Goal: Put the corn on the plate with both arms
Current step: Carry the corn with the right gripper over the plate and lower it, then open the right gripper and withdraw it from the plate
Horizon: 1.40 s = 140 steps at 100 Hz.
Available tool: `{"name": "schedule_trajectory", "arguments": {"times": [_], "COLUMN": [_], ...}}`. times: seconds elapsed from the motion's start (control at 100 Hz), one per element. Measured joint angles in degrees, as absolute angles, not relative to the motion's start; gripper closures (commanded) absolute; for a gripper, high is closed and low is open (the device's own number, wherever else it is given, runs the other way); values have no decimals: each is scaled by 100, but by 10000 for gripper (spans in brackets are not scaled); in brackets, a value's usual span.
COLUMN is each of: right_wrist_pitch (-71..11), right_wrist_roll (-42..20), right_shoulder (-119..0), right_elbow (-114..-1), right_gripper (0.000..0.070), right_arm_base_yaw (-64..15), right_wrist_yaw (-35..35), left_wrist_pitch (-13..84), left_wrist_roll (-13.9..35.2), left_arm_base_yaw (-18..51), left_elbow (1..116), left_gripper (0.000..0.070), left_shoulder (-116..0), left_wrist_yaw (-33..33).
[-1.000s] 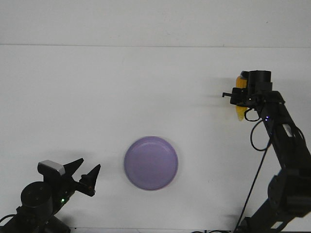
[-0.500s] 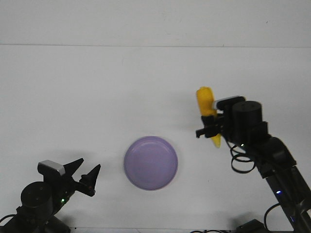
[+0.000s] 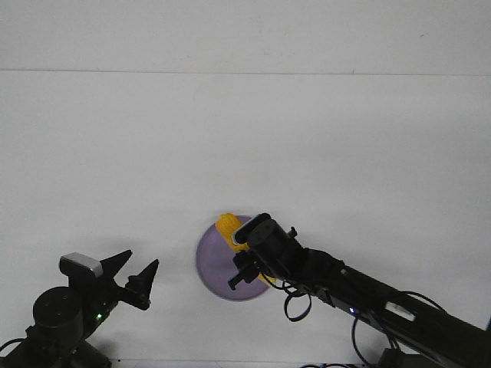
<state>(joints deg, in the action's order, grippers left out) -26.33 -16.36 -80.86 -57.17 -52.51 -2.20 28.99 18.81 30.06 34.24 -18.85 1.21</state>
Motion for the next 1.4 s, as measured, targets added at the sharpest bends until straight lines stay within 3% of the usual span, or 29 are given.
{"name": "schedule_trajectory", "arguments": {"times": [0.18,0.3,0.35,0.71,0.9,1.06,1.3,1.33,1.36,1.4], "right_wrist_pitch": [-2320,-2241,-2239,-2532,-2477,-3146,-3557,-3562,-3577,-3575], "right_wrist_roll": [-1634,-1632,-1634,-1452,-963,-701,-639,-639,-642,-642], "right_shoulder": [-8678,-8814,-8820,-8296,-6473,-5151,-3245,-3013,-2794,-2528], "right_elbow": [-5704,-5699,-5699,-5861,-6080,-6042,-4735,-4536,-4355,-4136], "right_gripper": [539,258,206,208,208,208,208,215,256,392], "right_arm_base_yaw": [-5251,-5251,-5251,-5155,-4919,-4604,-4364,-4362,-4359,-4357], "right_wrist_yaw": [-239,-237,-242,-360,-1376,-2488,-3350,-3358,-3356,-3356], "left_wrist_pitch": [2899,2899,2899,2899,2893,2875,2869,2862,2851,2834], "left_wrist_roll": [1881,1881,1881,1881,1881,1879,1874,1868,1855,1841], "left_arm_base_yaw": [3006,3009,3009,3009,3006,3006,3006,3006,3006,3009], "left_elbow": [3424,3424,3422,3424,3424,3422,3424,3424,3424,3424], "left_gripper": [237,237,237,237,237,237,246,260,318,491], "left_shoulder": [-1885,-1885,-1885,-1885,-1885,-1885,-1885,-1885,-1885,-1885], "left_wrist_yaw": [121,121,121,123,156,156,156,156,156,156]}}
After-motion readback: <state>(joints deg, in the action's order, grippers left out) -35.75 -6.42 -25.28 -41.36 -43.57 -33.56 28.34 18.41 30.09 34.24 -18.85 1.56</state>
